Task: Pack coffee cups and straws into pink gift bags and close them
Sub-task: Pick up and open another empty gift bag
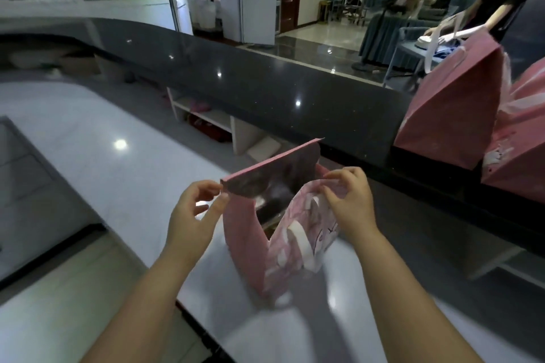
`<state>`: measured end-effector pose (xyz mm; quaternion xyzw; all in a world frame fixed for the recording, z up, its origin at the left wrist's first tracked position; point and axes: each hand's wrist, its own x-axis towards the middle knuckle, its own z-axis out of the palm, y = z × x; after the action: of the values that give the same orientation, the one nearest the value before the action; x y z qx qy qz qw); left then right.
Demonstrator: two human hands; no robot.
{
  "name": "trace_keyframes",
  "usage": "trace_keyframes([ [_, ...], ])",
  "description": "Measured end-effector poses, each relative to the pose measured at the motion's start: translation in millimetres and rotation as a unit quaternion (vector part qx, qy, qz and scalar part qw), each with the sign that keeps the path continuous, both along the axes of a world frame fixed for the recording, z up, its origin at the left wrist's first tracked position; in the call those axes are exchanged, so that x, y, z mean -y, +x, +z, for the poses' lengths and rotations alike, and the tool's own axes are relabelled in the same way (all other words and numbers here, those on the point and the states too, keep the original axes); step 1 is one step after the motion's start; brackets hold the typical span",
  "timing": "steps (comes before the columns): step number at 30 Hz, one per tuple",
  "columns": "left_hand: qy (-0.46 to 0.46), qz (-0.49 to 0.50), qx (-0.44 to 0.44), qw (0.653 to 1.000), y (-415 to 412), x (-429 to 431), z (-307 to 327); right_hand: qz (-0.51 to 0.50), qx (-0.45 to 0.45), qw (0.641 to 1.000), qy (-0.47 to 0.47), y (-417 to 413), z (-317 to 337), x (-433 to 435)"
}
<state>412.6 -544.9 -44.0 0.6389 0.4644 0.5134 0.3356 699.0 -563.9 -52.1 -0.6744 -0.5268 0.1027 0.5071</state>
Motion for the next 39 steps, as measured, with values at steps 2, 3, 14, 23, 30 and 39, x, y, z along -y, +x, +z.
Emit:
trace_keyframes([
  [2,0.004,0.006,0.021,1.000,-6.3,14.2,-14.5,-0.004,-0.043,0.998,0.040,-10.9,-5.7,3.8],
  [3,0.002,-0.002,0.026,1.000,-7.4,20.9,-21.1,-0.012,-0.059,0.997,0.055,-15.3,-7.9,6.0],
  [14,-0.074,-0.046,0.042,0.995,16.7,35.5,-44.4,-0.026,-0.297,0.954,0.034,6.4,-56.2,46.6],
  [23,-0.147,0.124,0.149,0.970,-0.7,12.5,-73.3,-0.004,-0.345,0.937,-0.059,-18.2,-86.1,47.2],
  [30,-0.163,0.161,0.199,0.953,-37.9,-1.6,-80.0,-0.024,-0.381,0.924,-0.034,-61.8,-75.6,9.1],
  [39,-0.113,0.253,0.223,0.935,-130.3,-42.2,-48.5,0.103,-0.404,0.908,-0.052,-155.8,-31.4,-54.9],
])
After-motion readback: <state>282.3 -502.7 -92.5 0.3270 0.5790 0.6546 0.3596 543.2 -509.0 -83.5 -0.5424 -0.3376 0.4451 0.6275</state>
